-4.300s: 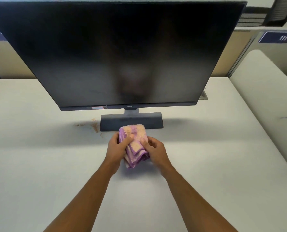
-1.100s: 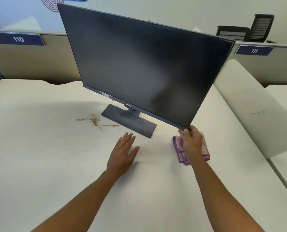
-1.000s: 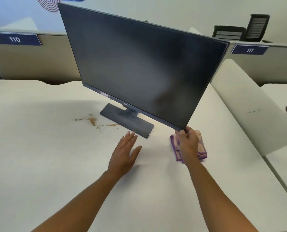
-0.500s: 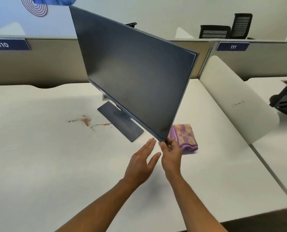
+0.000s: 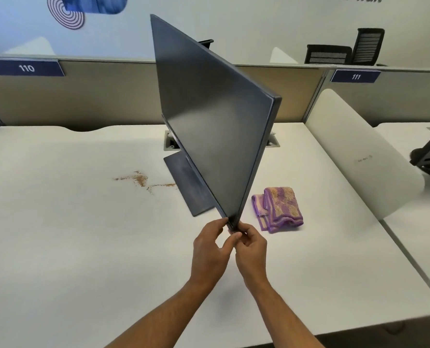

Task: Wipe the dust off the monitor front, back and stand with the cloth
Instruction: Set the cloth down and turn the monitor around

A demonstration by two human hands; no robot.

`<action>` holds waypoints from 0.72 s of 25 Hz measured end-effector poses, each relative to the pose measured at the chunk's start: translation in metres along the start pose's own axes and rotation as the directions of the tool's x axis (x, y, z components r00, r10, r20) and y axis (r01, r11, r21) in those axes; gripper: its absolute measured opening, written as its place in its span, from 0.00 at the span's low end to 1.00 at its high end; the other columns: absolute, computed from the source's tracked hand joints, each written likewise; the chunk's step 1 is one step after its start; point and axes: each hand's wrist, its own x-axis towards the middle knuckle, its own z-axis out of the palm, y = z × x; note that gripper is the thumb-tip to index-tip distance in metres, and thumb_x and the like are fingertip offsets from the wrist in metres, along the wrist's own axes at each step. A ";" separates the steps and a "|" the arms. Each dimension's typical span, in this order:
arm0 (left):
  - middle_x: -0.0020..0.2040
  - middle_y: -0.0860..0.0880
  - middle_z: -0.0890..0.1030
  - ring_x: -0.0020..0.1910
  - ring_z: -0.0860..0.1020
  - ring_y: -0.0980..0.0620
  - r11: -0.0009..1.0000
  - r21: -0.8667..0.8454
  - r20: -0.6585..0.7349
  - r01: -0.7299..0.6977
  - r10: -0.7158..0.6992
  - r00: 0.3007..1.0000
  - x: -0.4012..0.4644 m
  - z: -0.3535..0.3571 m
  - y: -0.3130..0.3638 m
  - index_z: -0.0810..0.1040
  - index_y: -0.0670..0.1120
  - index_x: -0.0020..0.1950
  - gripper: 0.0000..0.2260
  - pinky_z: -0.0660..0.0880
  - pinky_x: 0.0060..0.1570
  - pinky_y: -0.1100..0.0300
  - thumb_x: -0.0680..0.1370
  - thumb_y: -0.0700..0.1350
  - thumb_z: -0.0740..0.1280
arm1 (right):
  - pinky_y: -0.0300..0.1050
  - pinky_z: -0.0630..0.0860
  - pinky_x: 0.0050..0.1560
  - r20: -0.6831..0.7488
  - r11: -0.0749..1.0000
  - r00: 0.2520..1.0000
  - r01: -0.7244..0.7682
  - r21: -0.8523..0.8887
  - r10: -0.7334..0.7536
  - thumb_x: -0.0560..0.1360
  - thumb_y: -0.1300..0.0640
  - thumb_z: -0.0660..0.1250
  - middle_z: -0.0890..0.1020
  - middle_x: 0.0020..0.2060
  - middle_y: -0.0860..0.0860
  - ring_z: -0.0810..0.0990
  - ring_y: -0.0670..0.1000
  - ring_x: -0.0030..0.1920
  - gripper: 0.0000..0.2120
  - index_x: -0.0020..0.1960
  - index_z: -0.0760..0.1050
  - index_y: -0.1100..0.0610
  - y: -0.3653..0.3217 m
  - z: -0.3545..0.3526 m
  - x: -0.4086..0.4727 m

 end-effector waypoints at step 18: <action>0.44 0.61 0.82 0.45 0.81 0.63 1.000 0.017 -0.115 0.005 -0.003 0.993 -0.006 -0.133 -0.041 0.82 0.47 0.49 0.09 0.75 0.47 0.73 0.71 0.46 0.77 | 0.44 0.78 0.60 0.223 0.998 0.973 -0.052 -0.040 0.060 0.74 0.74 0.63 0.86 0.51 0.48 0.83 0.47 0.54 0.22 0.55 0.82 0.50 0.009 0.076 -0.052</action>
